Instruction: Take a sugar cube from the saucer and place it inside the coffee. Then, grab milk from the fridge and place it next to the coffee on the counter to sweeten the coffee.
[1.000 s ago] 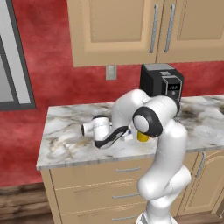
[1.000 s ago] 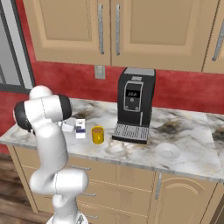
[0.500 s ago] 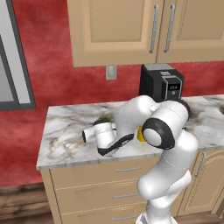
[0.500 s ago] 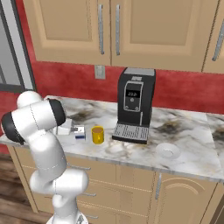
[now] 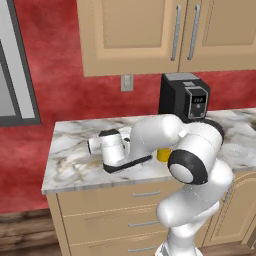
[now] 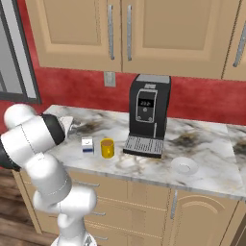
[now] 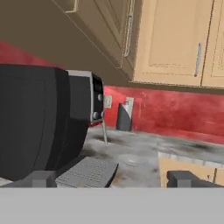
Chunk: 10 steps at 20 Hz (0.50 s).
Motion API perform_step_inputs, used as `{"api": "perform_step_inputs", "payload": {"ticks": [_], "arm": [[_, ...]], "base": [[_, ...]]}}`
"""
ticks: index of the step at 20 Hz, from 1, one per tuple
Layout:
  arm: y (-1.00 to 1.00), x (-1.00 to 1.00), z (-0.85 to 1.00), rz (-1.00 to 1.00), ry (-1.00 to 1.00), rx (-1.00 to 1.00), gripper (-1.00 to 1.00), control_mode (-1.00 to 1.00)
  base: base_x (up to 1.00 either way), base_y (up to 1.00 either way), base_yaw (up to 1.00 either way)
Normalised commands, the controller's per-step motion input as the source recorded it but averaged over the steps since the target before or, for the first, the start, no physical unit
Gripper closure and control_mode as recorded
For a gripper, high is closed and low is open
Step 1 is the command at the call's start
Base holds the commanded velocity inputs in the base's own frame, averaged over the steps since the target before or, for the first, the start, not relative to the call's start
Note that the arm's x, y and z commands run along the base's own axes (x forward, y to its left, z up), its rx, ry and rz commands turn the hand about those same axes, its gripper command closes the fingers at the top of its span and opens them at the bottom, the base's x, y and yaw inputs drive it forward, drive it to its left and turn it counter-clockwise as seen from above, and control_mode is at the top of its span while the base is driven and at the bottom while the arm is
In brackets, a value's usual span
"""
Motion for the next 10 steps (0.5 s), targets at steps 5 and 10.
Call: {"api": "perform_step_inputs", "payload": {"ticks": [5,10], "arm": [[-0.01,-0.98,1.0,-0.14,-0.4,-0.02,-1.0,-1.0],[-0.05,-1.0,0.99,-0.15,-0.33,0.0,-1.0,-1.0]], "base": [[0.0,0.0,0.0],[0.0,0.0,0.0]]}}
